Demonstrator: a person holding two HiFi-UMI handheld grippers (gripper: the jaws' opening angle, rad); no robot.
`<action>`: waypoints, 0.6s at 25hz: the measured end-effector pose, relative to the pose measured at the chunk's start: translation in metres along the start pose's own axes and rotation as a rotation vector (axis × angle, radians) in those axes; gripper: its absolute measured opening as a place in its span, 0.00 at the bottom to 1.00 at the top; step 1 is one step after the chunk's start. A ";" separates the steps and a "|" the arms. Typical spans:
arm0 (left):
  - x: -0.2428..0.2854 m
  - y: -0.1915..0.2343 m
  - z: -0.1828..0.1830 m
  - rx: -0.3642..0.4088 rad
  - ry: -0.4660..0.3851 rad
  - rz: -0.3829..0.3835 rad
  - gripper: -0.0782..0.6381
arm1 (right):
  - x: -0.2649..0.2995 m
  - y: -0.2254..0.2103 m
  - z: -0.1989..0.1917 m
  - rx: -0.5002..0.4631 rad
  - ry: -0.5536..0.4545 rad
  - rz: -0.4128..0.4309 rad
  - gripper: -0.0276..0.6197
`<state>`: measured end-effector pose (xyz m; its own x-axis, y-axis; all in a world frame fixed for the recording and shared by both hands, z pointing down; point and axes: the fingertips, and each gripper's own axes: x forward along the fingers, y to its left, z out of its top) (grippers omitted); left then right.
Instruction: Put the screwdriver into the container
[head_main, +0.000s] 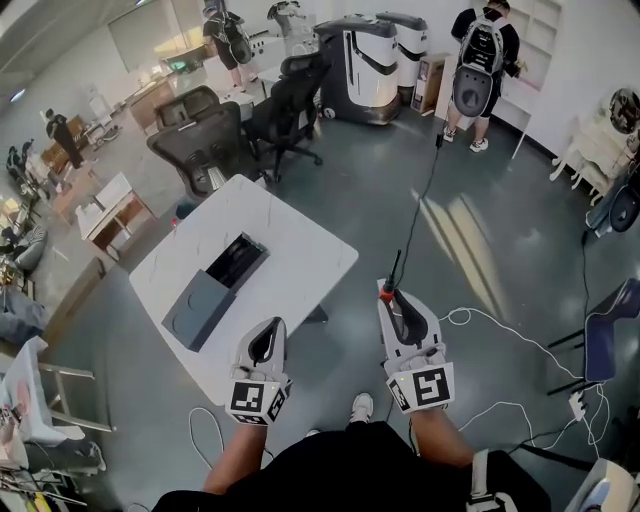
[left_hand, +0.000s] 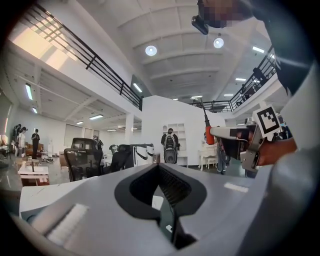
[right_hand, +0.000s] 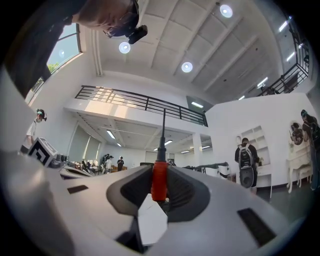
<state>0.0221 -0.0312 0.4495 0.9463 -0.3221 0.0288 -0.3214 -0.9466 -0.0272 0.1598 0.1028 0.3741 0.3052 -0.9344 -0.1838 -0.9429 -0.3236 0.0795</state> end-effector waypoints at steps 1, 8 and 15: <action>0.004 0.000 0.001 0.001 0.001 0.013 0.12 | 0.004 -0.004 0.000 0.004 -0.001 0.011 0.19; 0.023 0.006 -0.002 -0.014 0.022 0.110 0.12 | 0.025 -0.019 0.002 0.022 -0.036 0.090 0.19; 0.025 0.020 -0.008 -0.019 0.045 0.201 0.12 | 0.051 -0.015 -0.006 0.042 -0.045 0.184 0.19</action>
<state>0.0393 -0.0580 0.4575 0.8607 -0.5044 0.0694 -0.5044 -0.8633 -0.0185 0.1900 0.0590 0.3692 0.1220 -0.9694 -0.2132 -0.9872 -0.1407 0.0746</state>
